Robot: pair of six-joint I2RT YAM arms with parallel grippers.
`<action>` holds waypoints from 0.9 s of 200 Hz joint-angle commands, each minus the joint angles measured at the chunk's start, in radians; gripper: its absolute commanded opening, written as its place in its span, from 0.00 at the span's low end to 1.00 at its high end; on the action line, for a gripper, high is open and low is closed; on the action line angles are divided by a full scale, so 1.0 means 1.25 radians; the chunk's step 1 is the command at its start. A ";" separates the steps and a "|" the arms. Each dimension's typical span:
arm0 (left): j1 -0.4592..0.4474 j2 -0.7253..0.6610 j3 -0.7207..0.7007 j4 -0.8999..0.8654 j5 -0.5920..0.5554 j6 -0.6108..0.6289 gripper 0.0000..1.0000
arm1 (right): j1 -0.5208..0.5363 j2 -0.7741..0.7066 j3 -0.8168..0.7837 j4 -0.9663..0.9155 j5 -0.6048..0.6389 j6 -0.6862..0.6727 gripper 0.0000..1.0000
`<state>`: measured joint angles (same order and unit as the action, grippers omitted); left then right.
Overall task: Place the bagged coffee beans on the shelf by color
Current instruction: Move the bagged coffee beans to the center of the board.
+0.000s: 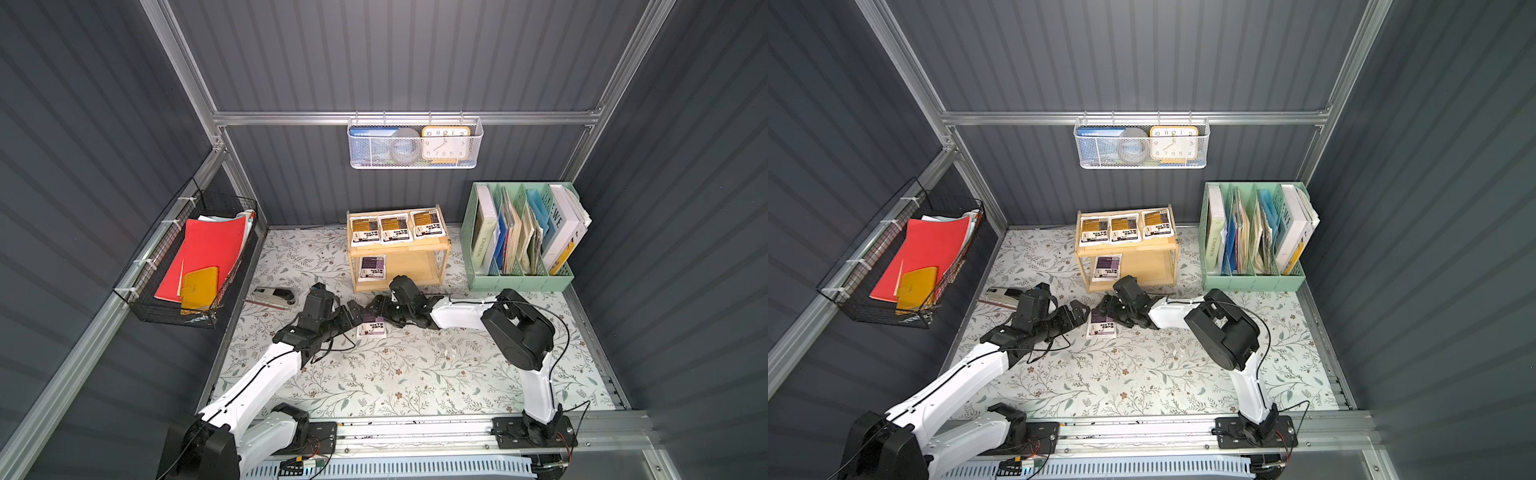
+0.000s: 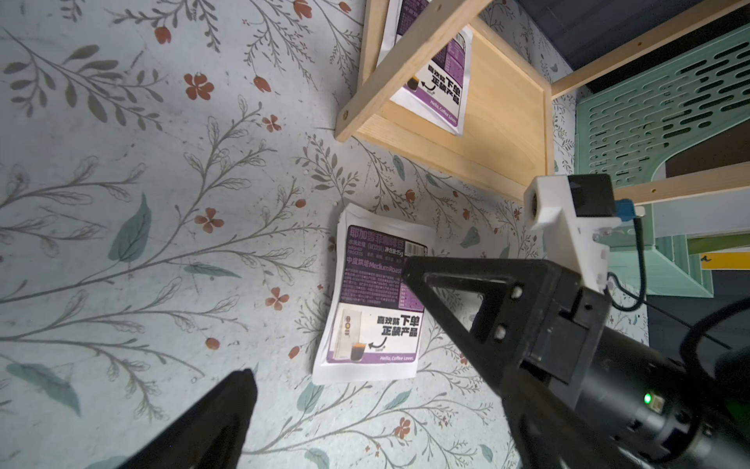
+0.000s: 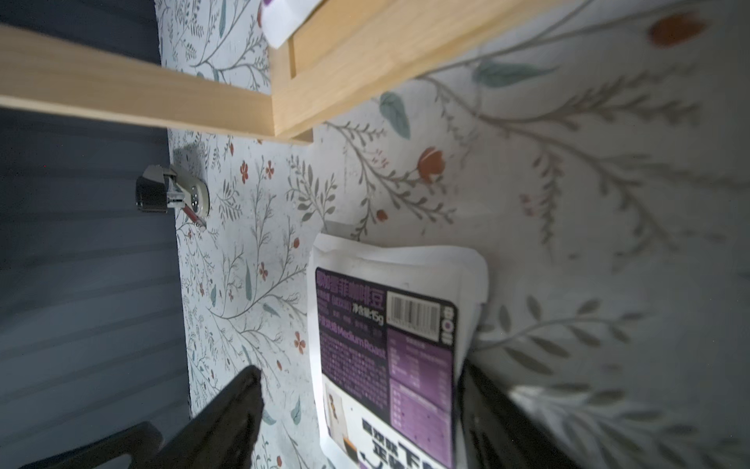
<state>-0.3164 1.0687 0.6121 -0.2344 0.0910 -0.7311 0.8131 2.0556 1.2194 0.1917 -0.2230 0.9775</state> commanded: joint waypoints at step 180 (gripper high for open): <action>-0.043 0.283 -0.056 0.274 0.049 -0.013 1.00 | -0.086 -0.463 -0.580 0.075 0.091 0.175 0.81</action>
<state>-0.3416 1.4078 0.5625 0.0647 0.1169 -0.7303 0.7254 1.5234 0.5499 0.3099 -0.1421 1.1645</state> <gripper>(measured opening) 0.999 0.803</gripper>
